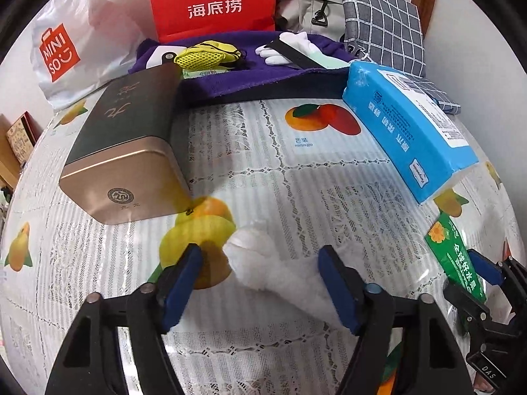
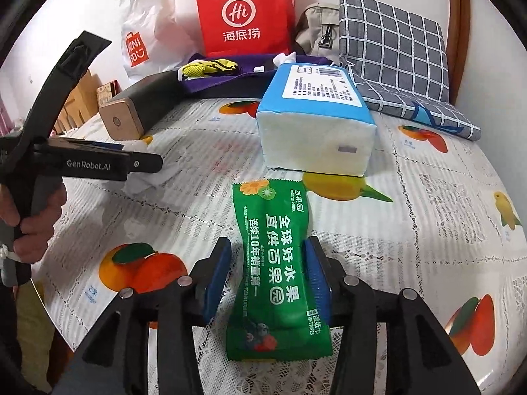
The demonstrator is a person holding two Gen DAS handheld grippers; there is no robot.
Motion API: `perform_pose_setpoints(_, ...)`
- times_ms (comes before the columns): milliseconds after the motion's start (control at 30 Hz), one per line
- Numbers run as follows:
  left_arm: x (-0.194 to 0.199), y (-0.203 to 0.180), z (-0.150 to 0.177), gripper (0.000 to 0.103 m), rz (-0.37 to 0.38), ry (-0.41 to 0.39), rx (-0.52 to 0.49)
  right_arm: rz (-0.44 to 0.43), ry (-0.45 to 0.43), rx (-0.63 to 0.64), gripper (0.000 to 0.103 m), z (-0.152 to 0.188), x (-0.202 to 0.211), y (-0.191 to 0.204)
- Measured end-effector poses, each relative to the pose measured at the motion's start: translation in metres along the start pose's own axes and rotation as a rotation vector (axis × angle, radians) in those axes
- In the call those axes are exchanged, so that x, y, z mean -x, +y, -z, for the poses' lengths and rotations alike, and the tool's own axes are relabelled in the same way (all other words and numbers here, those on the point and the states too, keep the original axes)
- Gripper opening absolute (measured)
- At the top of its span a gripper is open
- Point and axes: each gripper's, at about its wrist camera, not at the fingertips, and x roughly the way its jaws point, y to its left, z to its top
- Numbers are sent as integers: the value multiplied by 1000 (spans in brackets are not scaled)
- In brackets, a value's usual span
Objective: Organize soft objects
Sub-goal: 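Grasp the white tissue with the left tool while the right tool lifts the green packet, then carry the white tissue with the left tool while the right tool carries the green packet toward the towel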
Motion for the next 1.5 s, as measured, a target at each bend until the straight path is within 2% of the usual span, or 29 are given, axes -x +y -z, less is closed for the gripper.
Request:
perform_pose_setpoints(100,4,1,0,44,13,6,3,5,-4,-2,47,0,0,1)
perform_pose_setpoints(133,5,2,0,34,18,9,7,13,-4,1,45,1,0,2)
perform_pose_setpoints(200,5,5,-2,23,34,20,32,38,-2,4,39,0,1,3)
perform_pose_setpoints(367,8,6,0,21,63,38,42,2,17,-52,26,-3,3,-9)
perform_pose_setpoints(433,10,7,0,21,83,43,55,-20,22,-65,24,-4,6,-12)
perform_pose_setpoints(1033,60,20,-24,21,114,-54,100,-22,-104,-61,24,-45,65,-7)
perform_pose_setpoints(1500,80,35,-51,21,107,-91,142,-62,-181,-68,24,-100,88,-1)
